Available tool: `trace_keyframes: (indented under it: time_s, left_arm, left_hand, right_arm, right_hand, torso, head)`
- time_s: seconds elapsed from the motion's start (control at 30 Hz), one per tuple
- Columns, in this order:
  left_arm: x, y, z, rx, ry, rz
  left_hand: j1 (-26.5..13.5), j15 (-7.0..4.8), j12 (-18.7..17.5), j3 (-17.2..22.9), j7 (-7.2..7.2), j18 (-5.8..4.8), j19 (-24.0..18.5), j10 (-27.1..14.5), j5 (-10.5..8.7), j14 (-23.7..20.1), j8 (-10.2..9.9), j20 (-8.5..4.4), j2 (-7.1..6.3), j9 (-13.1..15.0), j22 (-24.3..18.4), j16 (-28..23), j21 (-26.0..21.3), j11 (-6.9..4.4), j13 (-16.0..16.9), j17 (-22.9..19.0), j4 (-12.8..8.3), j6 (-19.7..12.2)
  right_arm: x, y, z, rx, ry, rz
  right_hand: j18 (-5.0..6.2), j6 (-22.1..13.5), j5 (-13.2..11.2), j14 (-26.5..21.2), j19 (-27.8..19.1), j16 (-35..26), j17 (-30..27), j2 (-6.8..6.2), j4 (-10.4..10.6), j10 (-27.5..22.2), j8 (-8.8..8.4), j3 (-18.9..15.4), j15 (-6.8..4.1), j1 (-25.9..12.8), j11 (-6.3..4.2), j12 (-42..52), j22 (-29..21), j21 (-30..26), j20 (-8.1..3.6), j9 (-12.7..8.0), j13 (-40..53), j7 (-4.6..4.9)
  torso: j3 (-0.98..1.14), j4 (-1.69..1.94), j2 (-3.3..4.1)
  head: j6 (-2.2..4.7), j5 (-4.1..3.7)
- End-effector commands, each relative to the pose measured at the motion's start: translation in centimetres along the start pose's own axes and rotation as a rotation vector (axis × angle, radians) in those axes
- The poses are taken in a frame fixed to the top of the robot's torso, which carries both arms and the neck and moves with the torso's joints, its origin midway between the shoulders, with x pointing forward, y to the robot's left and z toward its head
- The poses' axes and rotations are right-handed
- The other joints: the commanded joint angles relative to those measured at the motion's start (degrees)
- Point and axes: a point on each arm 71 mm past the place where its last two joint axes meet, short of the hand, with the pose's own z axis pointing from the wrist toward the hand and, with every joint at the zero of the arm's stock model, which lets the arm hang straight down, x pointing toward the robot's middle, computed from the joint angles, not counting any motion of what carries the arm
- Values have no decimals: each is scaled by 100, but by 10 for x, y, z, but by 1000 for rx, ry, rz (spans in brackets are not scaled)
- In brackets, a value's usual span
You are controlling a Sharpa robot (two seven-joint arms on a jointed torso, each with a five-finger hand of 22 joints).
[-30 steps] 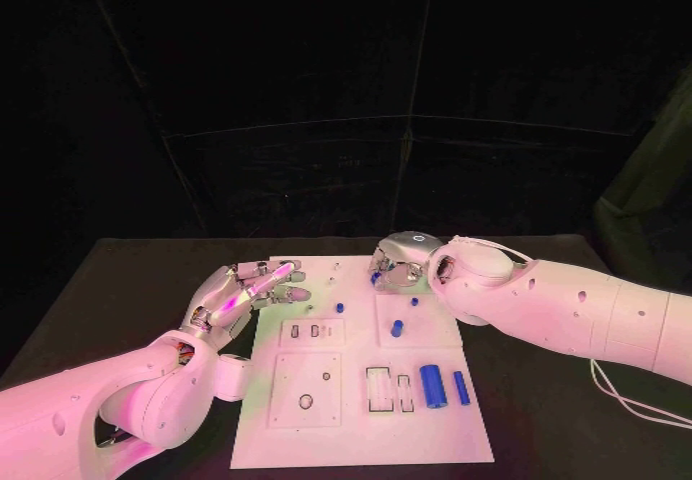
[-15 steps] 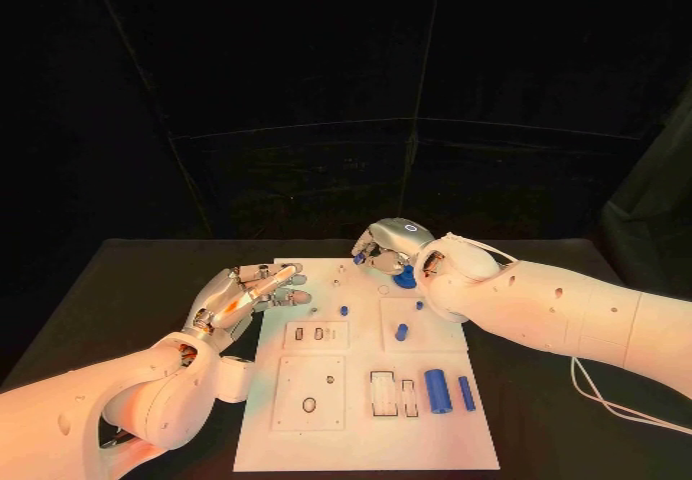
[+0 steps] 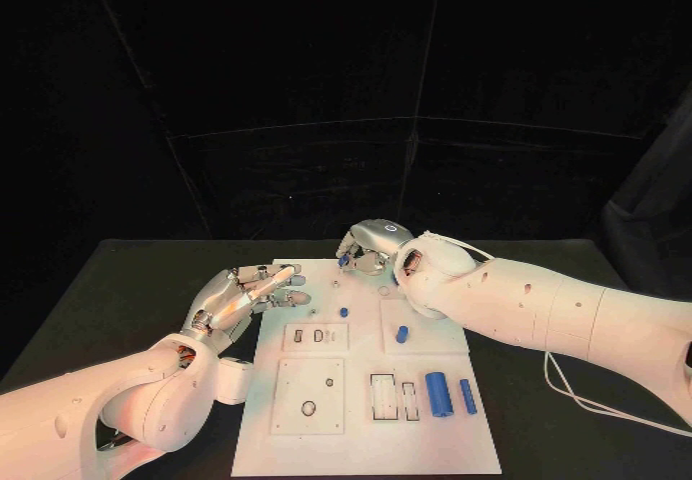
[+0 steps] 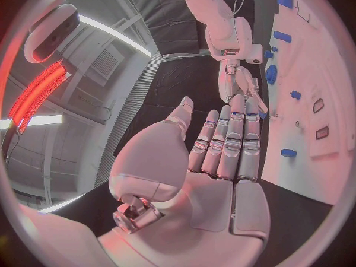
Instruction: Assemble the parts on the task board
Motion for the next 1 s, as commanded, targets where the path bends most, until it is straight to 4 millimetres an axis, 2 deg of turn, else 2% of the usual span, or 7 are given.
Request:
trace_keyframes:
  time_s: [0.03,0.13,0.37,0.43,0.77,1.0]
  left_arm:
    - [1,-2,1,8,8,-4]
    - [1,-3,1,9,8,-3]
    - [1,-4,2,10,8,-1]
    - [1,-4,2,10,8,-1]
    - [1,-5,2,10,11,-3]
    - [1,-5,2,6,13,-3]
  left_hand:
    - [9,19,-25,-2,110,76,-18,-45,34,-28,-22,37,34,1,-5,-25,-20,-12,-3,7,-33,-45]
    - [9,19,-25,-2,110,76,-18,-45,34,-28,-22,37,34,1,-5,-25,-20,-12,-3,7,-33,-45]
    - [6,20,-24,-4,110,76,-19,-44,33,-30,-22,37,32,1,-7,-29,-22,-12,-2,7,-33,-44]
    - [6,20,-24,-4,110,76,-19,-44,33,-30,-22,37,32,1,-7,-29,-22,-12,-2,7,-33,-44]
    - [6,20,-24,-4,110,76,-19,-44,33,-30,-22,37,32,1,-7,-29,-22,-12,-2,7,-33,-44]
    - [6,20,-24,-4,110,76,-19,-44,33,-30,-22,37,32,1,-7,-29,-22,-12,-2,7,-33,-44]
  right_arm:
    - [4,1,2,6,67,-23]
    - [5,2,4,8,79,-29]
    - [7,3,5,21,104,-58]
    - [7,3,5,25,101,-66]
    - [3,9,9,25,18,-113]
    - [5,13,12,23,31,-118]
  right_hand:
    - [-90,-37,2,-2,-7,40,2,-40,1,-55,-32,42,30,-16,-7,-27,5,21,32,-7,0,22]
    - [-90,-37,2,-2,-7,40,2,-40,1,-55,-32,42,30,-16,-7,-27,5,21,32,-7,0,22]
    - [-91,-37,3,-4,-10,70,22,-65,13,-59,-28,84,31,-61,-7,-23,16,31,36,-5,2,17]
    - [-91,-37,3,-4,-10,70,22,-65,13,-59,-28,84,31,-61,-7,-23,16,31,36,-5,2,17]
    - [-89,-49,22,-24,-21,55,-29,-107,13,-74,-29,157,31,-101,-9,-25,20,40,38,-5,1,10]
    - [-87,-62,12,-35,-32,57,-41,-147,21,-87,-32,196,33,-142,-6,-26,16,41,40,-6,1,10]
  torso:
    - [-14,4,30]
    - [-6,5,31]
    - [-8,0,31]
    - [-2,-6,36]
    - [-3,7,43]
    - [-4,-2,51]
  head:
    - [1,-1]
    - [-7,9]
    - [-22,10]
    - [-16,14]
    - [5,5]
    - [-3,9]
